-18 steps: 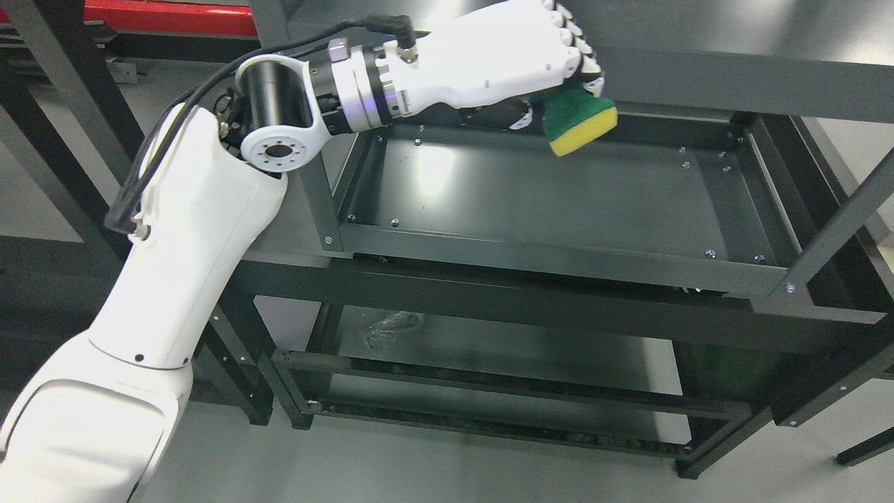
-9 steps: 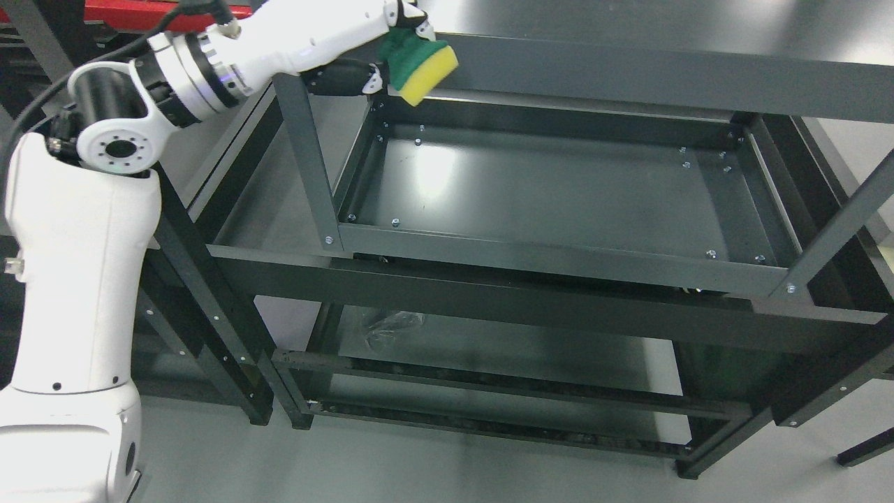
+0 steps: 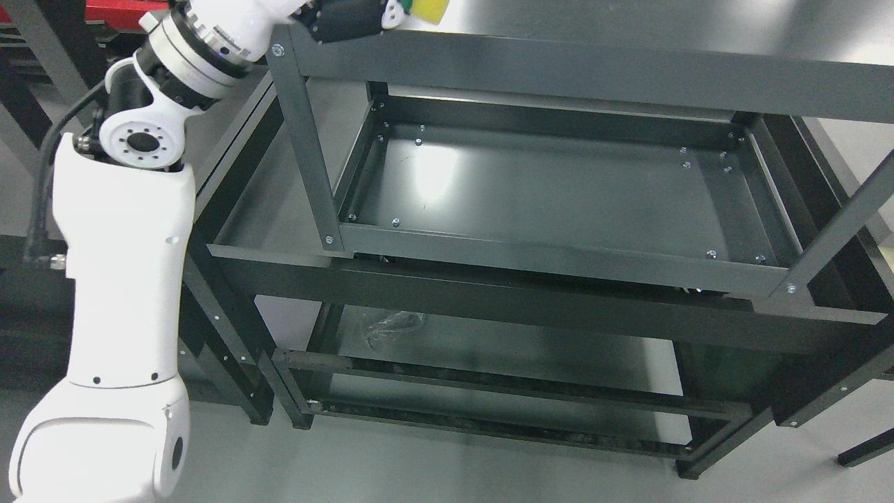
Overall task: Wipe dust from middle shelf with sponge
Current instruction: 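Sweep the sponge across the shelf toward the robot with the left hand, then reach the sponge back to the far side of the shelf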
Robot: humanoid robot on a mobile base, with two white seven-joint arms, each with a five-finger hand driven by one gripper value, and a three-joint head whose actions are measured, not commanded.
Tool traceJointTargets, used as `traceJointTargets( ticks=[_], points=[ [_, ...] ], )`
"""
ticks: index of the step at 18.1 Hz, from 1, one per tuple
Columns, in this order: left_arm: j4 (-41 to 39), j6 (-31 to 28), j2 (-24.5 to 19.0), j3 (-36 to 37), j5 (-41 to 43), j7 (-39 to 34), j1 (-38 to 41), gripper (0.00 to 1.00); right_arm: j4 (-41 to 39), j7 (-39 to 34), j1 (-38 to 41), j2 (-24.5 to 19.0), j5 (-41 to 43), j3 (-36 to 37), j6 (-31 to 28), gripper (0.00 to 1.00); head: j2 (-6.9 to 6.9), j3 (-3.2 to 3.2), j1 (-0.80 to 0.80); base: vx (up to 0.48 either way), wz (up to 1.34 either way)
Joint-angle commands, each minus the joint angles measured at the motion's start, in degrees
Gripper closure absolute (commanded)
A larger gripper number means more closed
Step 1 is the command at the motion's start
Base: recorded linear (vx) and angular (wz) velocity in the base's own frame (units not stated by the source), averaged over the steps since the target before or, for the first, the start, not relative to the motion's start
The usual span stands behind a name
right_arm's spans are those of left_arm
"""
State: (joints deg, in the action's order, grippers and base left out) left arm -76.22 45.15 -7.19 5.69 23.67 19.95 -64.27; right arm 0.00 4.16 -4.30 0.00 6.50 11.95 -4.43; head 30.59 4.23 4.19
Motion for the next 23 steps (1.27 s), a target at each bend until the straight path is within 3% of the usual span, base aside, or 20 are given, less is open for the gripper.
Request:
traceJointTargets(
  ticks=[1,5,8,16,23],
  points=[
    [2.74,-6.89,6.19,15.90,4.19,-13.86,-6.90,1.00,-1.00,0.06,-0.01,1.00,0.00,0.00,0.04,0.00,0.00,0.00,0.00,0.000,0.00],
    [4.15,-19.89,6.19,31.62,4.10,-24.76,-13.58,1.00,-1.00,0.06,-0.01,1.00,0.00,0.00,0.04,0.00,0.00,0.00,0.00,0.000,0.00],
    [4.15,-26.07,6.19,41.65,3.75,-26.19,-18.15,1.00,-1.00,0.06,0.08,1.00,0.00,0.00,0.04,0.00,0.00,0.00,0.00,0.000,0.00],
    [4.76,-27.39,6.19,62.32,7.68,-24.43,-20.01,1.00,-1.00,0.06,-0.01,1.00,0.00,0.00,0.04,0.00,0.00,0.00,0.00,0.000,0.00],
    [15.57,-27.93,6.19,65.86,10.25,-25.49,-19.57,1.00,-1.00,0.06,-0.01,1.00,0.00,0.00,0.04,0.00,0.00,0.00,0.00,0.000,0.00]
  ],
)
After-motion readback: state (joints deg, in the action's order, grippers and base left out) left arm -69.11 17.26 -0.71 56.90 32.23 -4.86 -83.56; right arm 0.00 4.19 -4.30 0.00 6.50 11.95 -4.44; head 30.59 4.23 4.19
